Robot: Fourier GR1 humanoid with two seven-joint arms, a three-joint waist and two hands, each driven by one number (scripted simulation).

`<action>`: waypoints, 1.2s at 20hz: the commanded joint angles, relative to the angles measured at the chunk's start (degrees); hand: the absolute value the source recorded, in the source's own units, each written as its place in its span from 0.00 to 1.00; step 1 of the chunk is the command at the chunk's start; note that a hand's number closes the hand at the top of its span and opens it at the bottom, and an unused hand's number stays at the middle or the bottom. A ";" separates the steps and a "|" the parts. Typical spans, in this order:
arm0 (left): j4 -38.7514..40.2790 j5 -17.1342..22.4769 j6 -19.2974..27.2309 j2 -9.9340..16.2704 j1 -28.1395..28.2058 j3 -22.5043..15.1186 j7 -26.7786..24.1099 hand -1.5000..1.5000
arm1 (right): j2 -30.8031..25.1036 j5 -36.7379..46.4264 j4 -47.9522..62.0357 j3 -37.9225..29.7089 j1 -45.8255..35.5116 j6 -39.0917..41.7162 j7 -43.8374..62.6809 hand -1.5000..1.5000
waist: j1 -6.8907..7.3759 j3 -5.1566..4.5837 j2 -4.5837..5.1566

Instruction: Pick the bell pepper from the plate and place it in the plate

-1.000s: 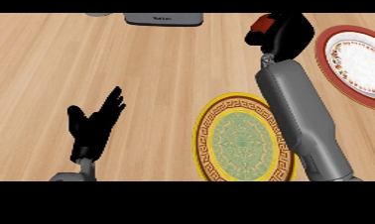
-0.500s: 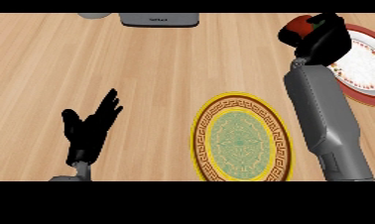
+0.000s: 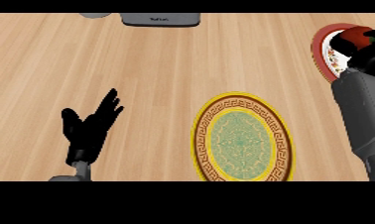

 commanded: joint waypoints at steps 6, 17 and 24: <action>1.06 -0.04 -0.31 0.17 -1.07 0.56 0.25 0.50 | -10.03 -20.47 8.76 -4.85 -0.23 -2.72 -19.21 1.00 | 0.67 -0.03 0.41; 1.18 -1.44 0.62 -1.89 -1.53 -1.92 1.26 0.50 | -15.25 -31.69 18.97 -11.90 1.06 19.74 -27.81 0.00 | 1.51 0.32 1.29; 1.31 -1.35 -0.37 -0.78 0.99 -1.12 -1.66 0.50 | -13.28 -42.19 13.90 -19.97 3.64 18.78 -47.57 0.00 | 1.01 0.36 0.90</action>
